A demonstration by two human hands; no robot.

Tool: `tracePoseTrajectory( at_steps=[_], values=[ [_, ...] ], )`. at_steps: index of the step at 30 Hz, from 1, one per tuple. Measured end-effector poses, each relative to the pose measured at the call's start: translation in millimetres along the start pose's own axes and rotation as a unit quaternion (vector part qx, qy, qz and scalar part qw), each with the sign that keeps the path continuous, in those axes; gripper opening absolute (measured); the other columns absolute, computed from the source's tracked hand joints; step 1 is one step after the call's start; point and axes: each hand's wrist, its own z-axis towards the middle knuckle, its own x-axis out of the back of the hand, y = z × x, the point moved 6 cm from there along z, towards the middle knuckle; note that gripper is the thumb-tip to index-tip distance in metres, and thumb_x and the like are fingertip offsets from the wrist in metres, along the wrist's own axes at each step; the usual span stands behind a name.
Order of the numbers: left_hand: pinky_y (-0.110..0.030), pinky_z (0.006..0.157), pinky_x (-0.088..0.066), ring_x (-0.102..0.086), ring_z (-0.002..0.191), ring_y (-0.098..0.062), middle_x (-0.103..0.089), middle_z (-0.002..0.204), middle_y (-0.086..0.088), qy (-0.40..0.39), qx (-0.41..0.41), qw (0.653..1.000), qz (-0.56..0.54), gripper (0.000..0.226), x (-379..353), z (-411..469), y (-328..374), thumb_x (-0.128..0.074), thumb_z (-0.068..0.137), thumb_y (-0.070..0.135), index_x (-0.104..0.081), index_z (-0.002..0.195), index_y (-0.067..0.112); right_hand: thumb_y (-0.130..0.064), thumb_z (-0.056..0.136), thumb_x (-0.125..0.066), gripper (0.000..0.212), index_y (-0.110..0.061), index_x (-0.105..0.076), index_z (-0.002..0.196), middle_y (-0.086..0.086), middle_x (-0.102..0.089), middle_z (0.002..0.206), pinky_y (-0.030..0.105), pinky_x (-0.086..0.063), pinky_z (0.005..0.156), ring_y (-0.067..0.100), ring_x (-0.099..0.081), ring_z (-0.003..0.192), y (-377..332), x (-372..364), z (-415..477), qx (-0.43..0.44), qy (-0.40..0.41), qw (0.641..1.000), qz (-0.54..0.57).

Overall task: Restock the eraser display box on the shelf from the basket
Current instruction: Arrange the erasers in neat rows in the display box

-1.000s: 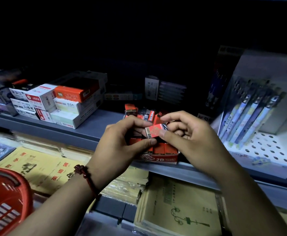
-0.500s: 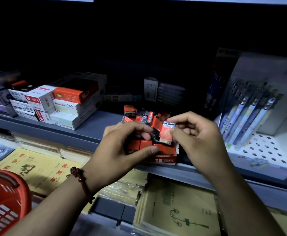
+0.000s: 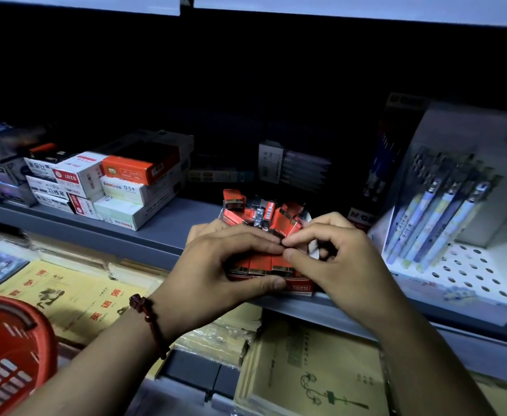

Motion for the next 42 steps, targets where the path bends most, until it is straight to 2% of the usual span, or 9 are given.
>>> tracePoseTrajectory(
  at_steps=[5, 10, 13, 17, 22, 25, 30, 36, 42],
  values=[
    [-0.04, 0.107, -0.028, -0.056, 0.115, -0.008, -0.065, 0.121, 0.033, 0.003, 0.009, 1.0, -0.026, 0.034, 0.4, 0.3, -2.2, -0.071, 0.076, 0.066, -0.074, 0.104, 0.046, -0.019, 0.092, -0.072, 0.016, -0.031, -0.074, 0.101, -0.008, -0.059, 0.091, 0.025, -0.045, 0.063, 0.009, -0.048, 0.062, 5.9, 5.2, 5.6, 0.001, 0.093, 0.996, 0.007],
    [-0.049, 0.105, -0.033, -0.058, 0.114, -0.007, -0.067, 0.119, 0.031, 0.013, 0.002, 0.999, -0.043, 0.032, -0.4, 0.3, -2.2, -0.073, 0.076, 0.064, -0.076, 0.099, 0.042, -0.028, 0.093, -0.072, 0.006, -0.029, -0.077, 0.095, -0.014, -0.06, 0.088, 0.005, -0.038, 0.066, -0.005, -0.054, 0.074, -0.1, 0.8, 12.2, 0.01, 0.112, 0.989, -0.092],
    [-0.051, 0.103, -0.037, -0.058, 0.114, -0.009, -0.066, 0.12, 0.032, 0.011, 0.005, 0.999, -0.037, 0.032, 0.3, 0.2, -1.0, -0.072, 0.076, 0.065, -0.075, 0.098, 0.042, -0.025, 0.09, -0.074, 0.011, -0.027, -0.072, 0.08, -0.014, -0.058, 0.074, 0.01, -0.037, 0.058, 0.003, -0.051, 0.062, 0.8, 1.5, 13.2, 0.007, 0.125, 0.989, -0.08],
    [-0.049, 0.103, -0.036, -0.057, 0.115, -0.005, -0.064, 0.123, 0.033, -0.035, -0.012, 0.999, 0.026, 0.031, 4.7, 1.9, 2.8, -0.07, 0.078, 0.064, -0.072, 0.101, 0.042, -0.018, 0.089, -0.075, 0.012, -0.023, -0.068, 0.081, -0.017, -0.05, 0.051, 0.017, -0.032, 0.048, 0.008, -0.038, 0.044, 8.6, -1.4, 10.1, -0.013, 0.119, 0.993, 0.007],
    [-0.038, 0.102, -0.032, -0.049, 0.116, -0.004, -0.055, 0.124, 0.031, -0.114, -0.038, 0.984, 0.133, 0.035, 4.5, 5.1, 12.3, -0.059, 0.089, 0.061, -0.054, 0.123, 0.054, -0.007, 0.088, -0.073, 0.018, -0.023, -0.067, 0.095, -0.005, -0.067, 0.083, 0.028, -0.048, 0.057, 0.009, -0.05, 0.056, 10.9, 3.0, 8.5, -0.01, 0.164, 0.98, 0.114],
    [-0.028, 0.096, -0.027, -0.042, 0.111, -0.001, -0.046, 0.128, 0.029, -0.136, -0.076, 0.971, 0.178, 0.04, 0.8, 3.3, 19.5, -0.048, 0.097, 0.062, -0.047, 0.137, 0.063, -0.004, 0.092, -0.066, 0.024, -0.026, -0.067, 0.102, -0.002, -0.064, 0.08, 0.023, -0.05, 0.062, 0.008, -0.054, 0.062, 14.3, 3.7, 6.7, 0.001, 0.178, 0.979, 0.103],
    [-0.031, 0.097, -0.029, -0.044, 0.113, -0.002, -0.049, 0.127, 0.027, -0.117, -0.068, 0.979, 0.153, 0.035, 0.9, 3.2, 17.0, -0.05, 0.095, 0.065, -0.057, 0.129, 0.059, -0.005, 0.094, -0.061, 0.03, -0.03, -0.07, 0.109, 0.005, -0.065, 0.09, 0.032, -0.051, 0.067, 0.019, -0.058, 0.069, 23.9, -3.8, 6.8, -0.015, 0.156, 0.985, 0.067],
    [-0.037, 0.102, -0.03, -0.049, 0.119, -0.002, -0.055, 0.127, 0.025, -0.097, -0.063, 0.988, 0.098, 0.032, 4.6, 2.0, 13.1, -0.055, 0.094, 0.06, -0.065, 0.123, 0.056, -0.008, 0.09, -0.065, 0.021, -0.027, -0.073, 0.087, -0.004, -0.06, 0.095, 0.011, -0.043, 0.064, 0.011, -0.055, 0.073, 16.6, -5.1, 6.4, -0.014, 0.123, 0.992, 0.007],
    [-0.032, 0.092, -0.053, -0.068, 0.107, -0.01, -0.07, 0.111, 0.011, -0.036, -0.025, 0.998, -0.054, 0.014, 13.0, 6.8, 5.0, -0.07, 0.095, 0.025, -0.081, 0.105, 0.023, -0.012, 0.093, -0.068, 0.017, -0.028, -0.072, 0.088, -0.001, -0.058, 0.081, 0.018, -0.041, 0.063, 0.009, -0.049, 0.066, 15.7, -4.4, 5.3, 0.012, 0.131, 0.991, 0.032]
  ],
)
